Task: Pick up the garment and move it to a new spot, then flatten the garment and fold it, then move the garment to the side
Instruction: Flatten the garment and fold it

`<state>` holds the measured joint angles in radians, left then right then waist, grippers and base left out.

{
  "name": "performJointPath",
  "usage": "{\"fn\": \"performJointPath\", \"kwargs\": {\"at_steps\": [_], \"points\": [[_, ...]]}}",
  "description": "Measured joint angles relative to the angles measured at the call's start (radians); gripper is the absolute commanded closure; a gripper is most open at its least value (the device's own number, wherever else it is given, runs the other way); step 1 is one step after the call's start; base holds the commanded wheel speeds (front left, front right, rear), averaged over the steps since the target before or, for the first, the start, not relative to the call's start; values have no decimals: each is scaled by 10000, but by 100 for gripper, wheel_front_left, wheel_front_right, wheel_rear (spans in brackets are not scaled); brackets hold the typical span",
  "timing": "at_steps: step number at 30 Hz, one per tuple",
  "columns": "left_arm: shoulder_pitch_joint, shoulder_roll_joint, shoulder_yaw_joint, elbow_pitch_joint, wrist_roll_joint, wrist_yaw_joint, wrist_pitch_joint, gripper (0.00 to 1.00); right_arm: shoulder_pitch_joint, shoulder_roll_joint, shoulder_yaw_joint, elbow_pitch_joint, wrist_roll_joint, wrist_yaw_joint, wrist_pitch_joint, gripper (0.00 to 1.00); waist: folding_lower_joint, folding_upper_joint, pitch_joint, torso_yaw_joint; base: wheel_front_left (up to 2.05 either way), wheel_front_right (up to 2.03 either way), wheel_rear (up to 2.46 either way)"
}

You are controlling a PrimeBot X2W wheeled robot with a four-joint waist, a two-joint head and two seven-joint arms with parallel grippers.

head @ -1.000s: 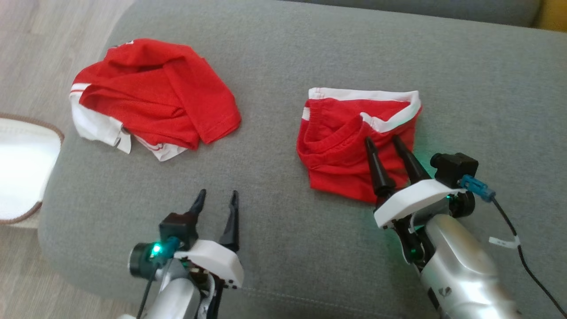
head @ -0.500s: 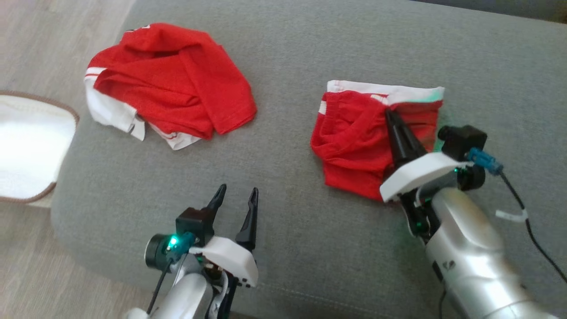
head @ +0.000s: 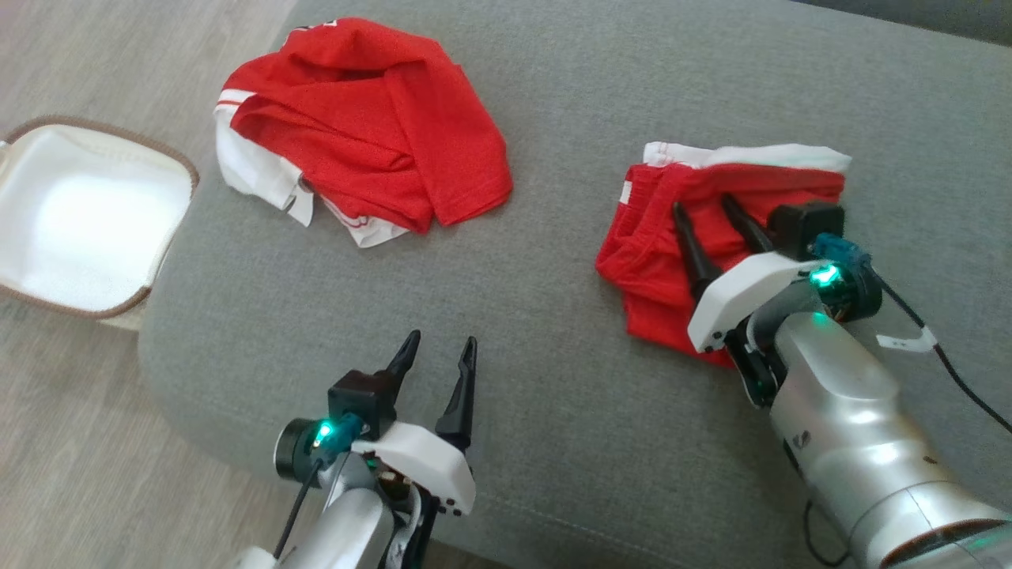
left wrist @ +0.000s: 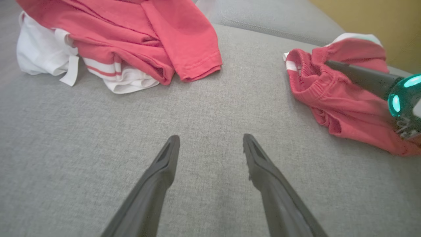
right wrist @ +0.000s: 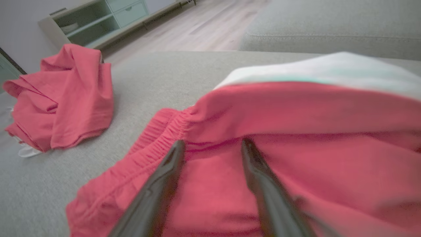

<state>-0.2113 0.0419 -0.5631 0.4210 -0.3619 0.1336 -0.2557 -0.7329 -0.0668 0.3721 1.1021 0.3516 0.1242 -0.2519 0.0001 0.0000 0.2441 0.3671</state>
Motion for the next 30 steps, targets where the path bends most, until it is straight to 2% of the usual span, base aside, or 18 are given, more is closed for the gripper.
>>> {"fn": "performJointPath", "kwargs": {"at_steps": [5, 9, 10, 12, 19, 25, 30], "points": [[-15, 0, 92, -12, -25, 75, -2, 0, -3, -2, 77, 56, 52, 0, 0, 0, 0, 0, -131, -260, 0, 0, 0], [-25, 2, 456, -19, 88, 159, -2, 0, 90, 4, -228, -1300, 50, 0, -2, 0, -1, 0, -316, -727, 0, 0, 0], [-26, 2, 686, -44, 194, 165, -2, 0, 264, 10, -635, -2071, -69, 0, -4, 0, -1, 0, -421, -1000, 0, 0, 0], [-24, -4, 961, -58, 341, 176, -2, 0, 706, 10, -1118, -2780, -347, 0, -4, 0, -1, 0, -539, -1294, 0, 0, 0], [79, -10, 1879, -65, 918, 249, -2, 0, 2917, 19, -2823, -4535, -1287, 0, -4, 0, -1, 0, -998, -2303, 0, 0, 0], [544, -10, 2483, -40, 1365, 247, 0, 0, 4085, 46, -3145, -5229, -1599, 0, -4, 0, -1, 0, -1425, -2997, 0, 0, 0], [1149, -6, 2675, 12, 1684, 249, -2, 0, 5067, 117, -3089, -5271, -1601, 0, -4, 0, -1, 0, -1853, -3334, 0, 0, 0]]}}
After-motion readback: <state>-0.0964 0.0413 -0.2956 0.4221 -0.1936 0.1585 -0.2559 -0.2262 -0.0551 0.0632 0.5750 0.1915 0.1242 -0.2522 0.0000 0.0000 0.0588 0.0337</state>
